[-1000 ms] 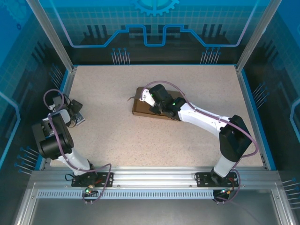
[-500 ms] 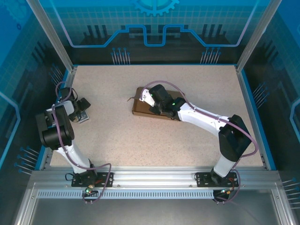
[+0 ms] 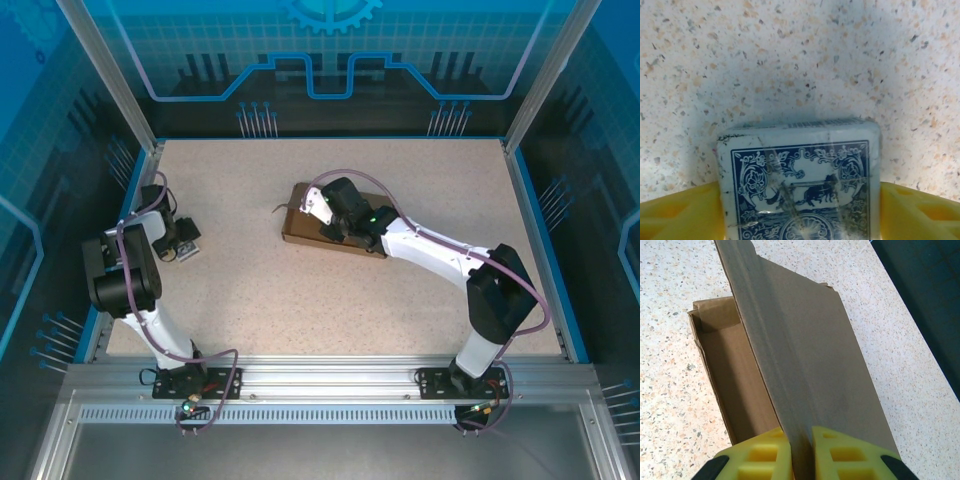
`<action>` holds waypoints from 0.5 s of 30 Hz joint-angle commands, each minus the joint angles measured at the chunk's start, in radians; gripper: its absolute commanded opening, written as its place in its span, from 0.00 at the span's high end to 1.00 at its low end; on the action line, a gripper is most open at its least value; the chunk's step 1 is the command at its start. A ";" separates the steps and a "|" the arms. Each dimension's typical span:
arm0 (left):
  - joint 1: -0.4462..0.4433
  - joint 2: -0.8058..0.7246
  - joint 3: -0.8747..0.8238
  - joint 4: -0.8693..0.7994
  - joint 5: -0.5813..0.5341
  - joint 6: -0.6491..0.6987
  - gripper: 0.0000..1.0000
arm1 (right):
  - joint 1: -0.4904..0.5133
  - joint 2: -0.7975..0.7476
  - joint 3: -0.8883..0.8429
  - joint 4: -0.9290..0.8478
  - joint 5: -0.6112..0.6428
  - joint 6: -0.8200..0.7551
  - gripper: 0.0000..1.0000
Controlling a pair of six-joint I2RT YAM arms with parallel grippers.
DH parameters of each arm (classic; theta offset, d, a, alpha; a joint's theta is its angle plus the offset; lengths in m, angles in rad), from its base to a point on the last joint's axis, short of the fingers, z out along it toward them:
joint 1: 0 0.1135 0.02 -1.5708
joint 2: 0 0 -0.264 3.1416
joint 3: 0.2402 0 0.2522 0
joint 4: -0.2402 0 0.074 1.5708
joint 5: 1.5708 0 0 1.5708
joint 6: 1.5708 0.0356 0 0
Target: Fold the paper box
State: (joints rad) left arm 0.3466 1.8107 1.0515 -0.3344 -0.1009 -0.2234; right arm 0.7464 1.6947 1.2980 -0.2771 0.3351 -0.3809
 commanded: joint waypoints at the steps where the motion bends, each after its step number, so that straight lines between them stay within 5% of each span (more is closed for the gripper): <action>1: -0.012 0.030 0.038 -0.083 0.003 0.027 0.29 | -0.013 -0.023 -0.014 0.015 -0.025 0.026 0.85; 9: -0.031 -0.072 -0.002 -0.052 0.045 -0.036 0.32 | -0.017 -0.033 0.001 -0.003 -0.031 0.037 0.85; 15: -0.194 -0.311 -0.135 0.059 0.150 -0.183 0.35 | -0.043 -0.040 0.037 -0.062 -0.057 0.075 0.85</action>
State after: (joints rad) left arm 0.2405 1.6161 0.9554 -0.3386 -0.0307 -0.3187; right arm 0.7288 1.6943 1.2980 -0.2962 0.3130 -0.3569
